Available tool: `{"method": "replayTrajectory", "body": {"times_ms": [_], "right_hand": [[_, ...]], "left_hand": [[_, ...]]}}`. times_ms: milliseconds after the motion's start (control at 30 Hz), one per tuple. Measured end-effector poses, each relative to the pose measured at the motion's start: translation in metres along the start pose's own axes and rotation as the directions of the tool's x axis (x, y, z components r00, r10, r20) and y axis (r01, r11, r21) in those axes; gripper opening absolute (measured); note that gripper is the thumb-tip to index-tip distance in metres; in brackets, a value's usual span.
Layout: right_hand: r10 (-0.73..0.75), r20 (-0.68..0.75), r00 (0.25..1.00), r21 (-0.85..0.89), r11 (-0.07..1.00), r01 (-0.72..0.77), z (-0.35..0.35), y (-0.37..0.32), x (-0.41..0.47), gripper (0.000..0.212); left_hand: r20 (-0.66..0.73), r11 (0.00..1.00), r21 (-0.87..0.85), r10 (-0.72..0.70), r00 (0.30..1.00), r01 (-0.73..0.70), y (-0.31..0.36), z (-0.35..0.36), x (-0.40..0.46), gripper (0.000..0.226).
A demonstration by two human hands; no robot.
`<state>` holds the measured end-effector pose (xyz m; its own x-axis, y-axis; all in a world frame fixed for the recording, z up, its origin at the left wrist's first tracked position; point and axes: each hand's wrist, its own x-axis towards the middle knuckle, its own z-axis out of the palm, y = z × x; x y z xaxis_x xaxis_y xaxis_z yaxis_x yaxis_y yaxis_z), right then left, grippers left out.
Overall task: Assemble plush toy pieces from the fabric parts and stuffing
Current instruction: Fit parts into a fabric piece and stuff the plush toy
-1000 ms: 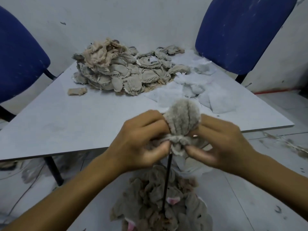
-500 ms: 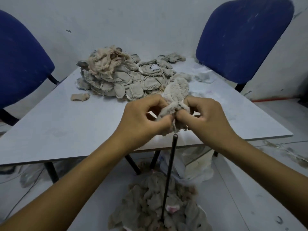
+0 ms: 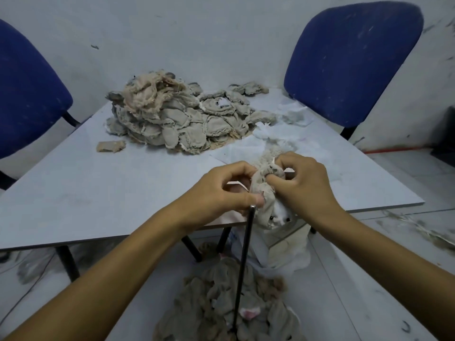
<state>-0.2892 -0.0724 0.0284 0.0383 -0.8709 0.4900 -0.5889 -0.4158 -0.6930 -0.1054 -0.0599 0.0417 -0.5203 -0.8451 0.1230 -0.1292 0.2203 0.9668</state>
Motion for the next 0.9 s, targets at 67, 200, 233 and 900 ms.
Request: {"method": "replayTrajectory", "body": {"times_ms": [67, 200, 233, 900], "right_hand": [[0.055, 0.001, 0.998, -0.025, 0.998, -0.055, 0.005, -0.001, 0.0, 0.028], [0.098, 0.336, 0.937, 0.292, 0.935, -0.202, -0.003, -0.013, -0.002, 0.026], [0.069, 0.423, 0.903, 0.33, 0.917, -0.225, -0.006, -0.017, -0.003, 0.026], [-0.662, 0.107, 0.742, -0.023, 0.744, 0.667, -0.016, 0.005, -0.036, 0.023]], "left_hand": [[-0.062, 1.0, 0.009, -0.016, 0.998, 0.017, 0.0, 0.0, 0.0, 0.025], [-0.278, 1.0, -0.009, -0.015, 0.96, 0.013, -0.003, -0.006, 0.002, 0.016], [-0.348, 1.0, -0.014, -0.021, 0.937, 0.017, -0.005, -0.005, 0.002, 0.015], [-0.063, 0.447, 0.797, 0.73, 0.681, -0.406, -0.004, 0.007, -0.039, 0.011]]}}
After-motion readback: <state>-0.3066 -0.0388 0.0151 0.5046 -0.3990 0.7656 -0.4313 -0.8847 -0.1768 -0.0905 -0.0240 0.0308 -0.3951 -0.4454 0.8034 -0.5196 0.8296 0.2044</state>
